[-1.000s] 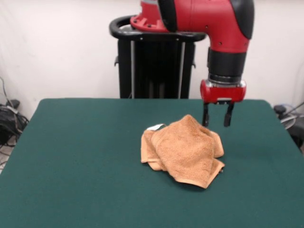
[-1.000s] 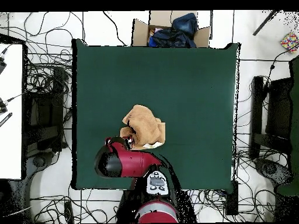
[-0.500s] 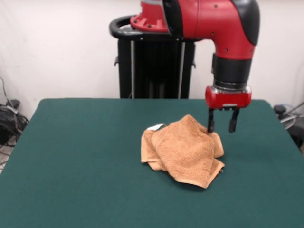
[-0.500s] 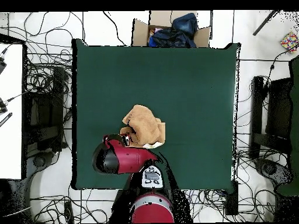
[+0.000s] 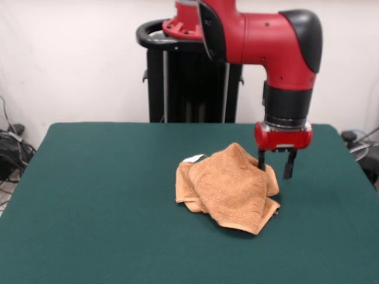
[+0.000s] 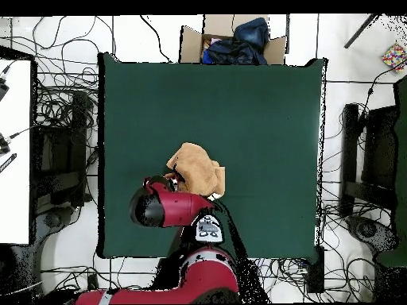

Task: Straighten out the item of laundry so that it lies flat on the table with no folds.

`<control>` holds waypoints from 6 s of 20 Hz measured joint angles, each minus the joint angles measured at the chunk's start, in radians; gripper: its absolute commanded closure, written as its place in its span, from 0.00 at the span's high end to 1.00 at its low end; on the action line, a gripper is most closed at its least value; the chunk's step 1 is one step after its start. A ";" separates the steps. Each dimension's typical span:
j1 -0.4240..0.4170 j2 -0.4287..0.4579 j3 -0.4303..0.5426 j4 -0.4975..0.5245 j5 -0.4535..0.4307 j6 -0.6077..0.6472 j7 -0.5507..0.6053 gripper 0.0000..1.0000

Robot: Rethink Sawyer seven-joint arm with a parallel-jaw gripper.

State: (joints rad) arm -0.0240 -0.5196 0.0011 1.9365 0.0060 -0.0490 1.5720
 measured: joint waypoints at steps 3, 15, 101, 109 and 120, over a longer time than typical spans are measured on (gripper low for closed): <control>-0.007 0.018 0.000 -0.014 0.000 0.000 0.000 1.00; -0.018 0.023 0.000 -0.017 0.000 0.000 0.000 1.00; 0.181 -0.544 -0.151 0.031 0.038 0.666 0.001 0.00; 0.234 -0.695 -0.174 -0.012 0.036 0.881 0.001 0.00; 0.332 -0.814 -0.183 -0.094 0.029 1.091 0.031 0.00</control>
State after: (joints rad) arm 0.3084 -1.3337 -0.1814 1.8425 0.0354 1.0415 1.6026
